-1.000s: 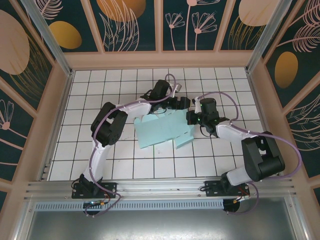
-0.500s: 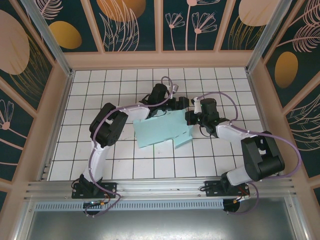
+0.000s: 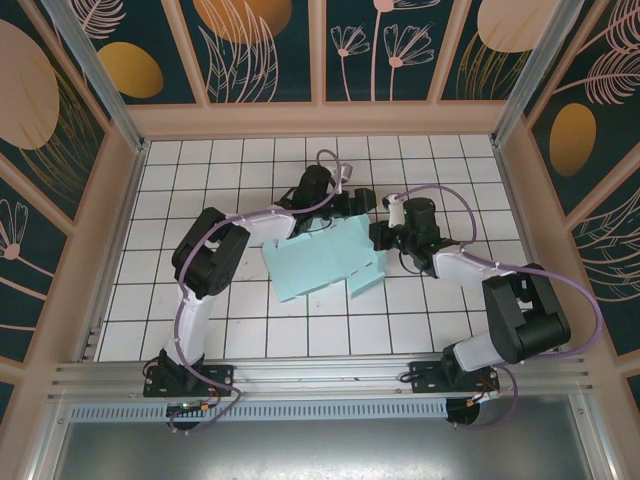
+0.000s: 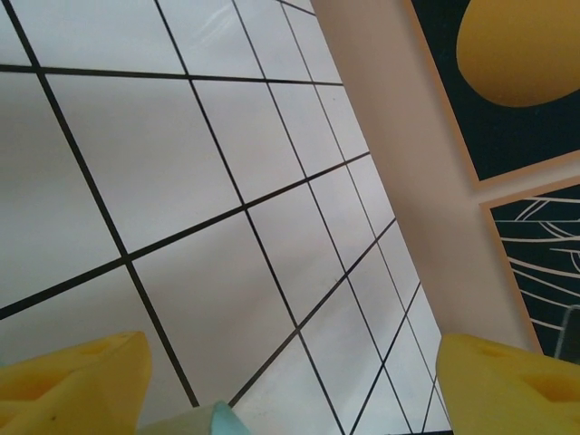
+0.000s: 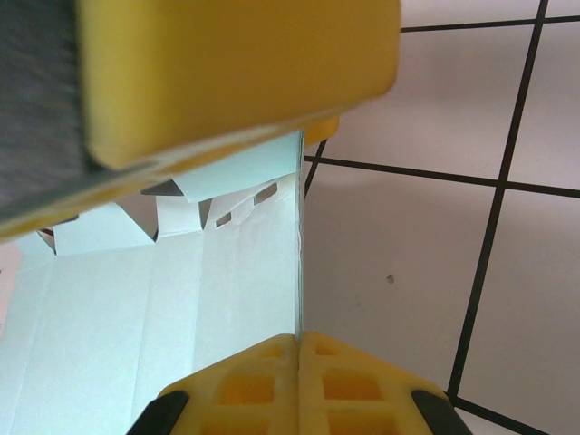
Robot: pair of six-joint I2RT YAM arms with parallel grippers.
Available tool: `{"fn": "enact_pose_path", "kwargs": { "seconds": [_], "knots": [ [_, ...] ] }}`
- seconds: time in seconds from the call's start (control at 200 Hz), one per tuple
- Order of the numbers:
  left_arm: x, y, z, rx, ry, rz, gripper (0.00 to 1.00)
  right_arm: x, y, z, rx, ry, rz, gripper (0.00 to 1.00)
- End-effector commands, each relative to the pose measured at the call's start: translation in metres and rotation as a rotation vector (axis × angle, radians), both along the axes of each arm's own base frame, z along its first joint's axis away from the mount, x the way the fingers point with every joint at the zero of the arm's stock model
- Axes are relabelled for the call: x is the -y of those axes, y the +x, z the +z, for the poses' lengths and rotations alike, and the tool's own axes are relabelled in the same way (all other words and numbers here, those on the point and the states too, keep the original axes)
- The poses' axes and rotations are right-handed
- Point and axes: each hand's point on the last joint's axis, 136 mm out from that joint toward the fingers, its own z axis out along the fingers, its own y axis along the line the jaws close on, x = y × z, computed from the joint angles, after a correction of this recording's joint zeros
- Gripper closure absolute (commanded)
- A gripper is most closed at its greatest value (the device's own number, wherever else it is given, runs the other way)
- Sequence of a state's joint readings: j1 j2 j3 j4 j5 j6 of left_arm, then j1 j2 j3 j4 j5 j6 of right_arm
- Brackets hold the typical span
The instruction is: Fold the paper box
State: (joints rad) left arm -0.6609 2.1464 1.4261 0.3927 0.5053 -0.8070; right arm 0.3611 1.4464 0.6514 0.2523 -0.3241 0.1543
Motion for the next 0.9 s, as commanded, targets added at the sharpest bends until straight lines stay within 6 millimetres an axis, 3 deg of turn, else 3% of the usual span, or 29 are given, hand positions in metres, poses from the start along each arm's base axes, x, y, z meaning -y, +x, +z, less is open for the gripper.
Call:
{"fn": "enact_pose_path", "kwargs": {
  "seconds": [0.0,0.245,0.465,0.781,0.891],
  "knots": [
    [-0.01,0.0,0.021,0.058,0.035,0.01,0.18,-0.002,0.0,0.013,0.055,0.023,0.024,1.0],
    [-0.022,-0.001,0.026,0.088,0.105,0.035,0.15,-0.001,0.0,0.01,0.05,0.018,0.019,1.0],
    [-0.026,-0.015,0.016,0.017,0.098,0.023,0.18,0.0,0.003,0.009,0.046,0.01,0.005,1.0],
    [-0.009,-0.038,0.02,-0.026,0.02,-0.082,0.52,-0.006,0.003,0.008,0.035,0.037,0.026,1.0],
    [-0.005,-0.036,0.017,-0.027,0.023,-0.085,0.53,-0.01,0.001,0.009,0.032,0.045,0.04,1.0]
  ]
}}
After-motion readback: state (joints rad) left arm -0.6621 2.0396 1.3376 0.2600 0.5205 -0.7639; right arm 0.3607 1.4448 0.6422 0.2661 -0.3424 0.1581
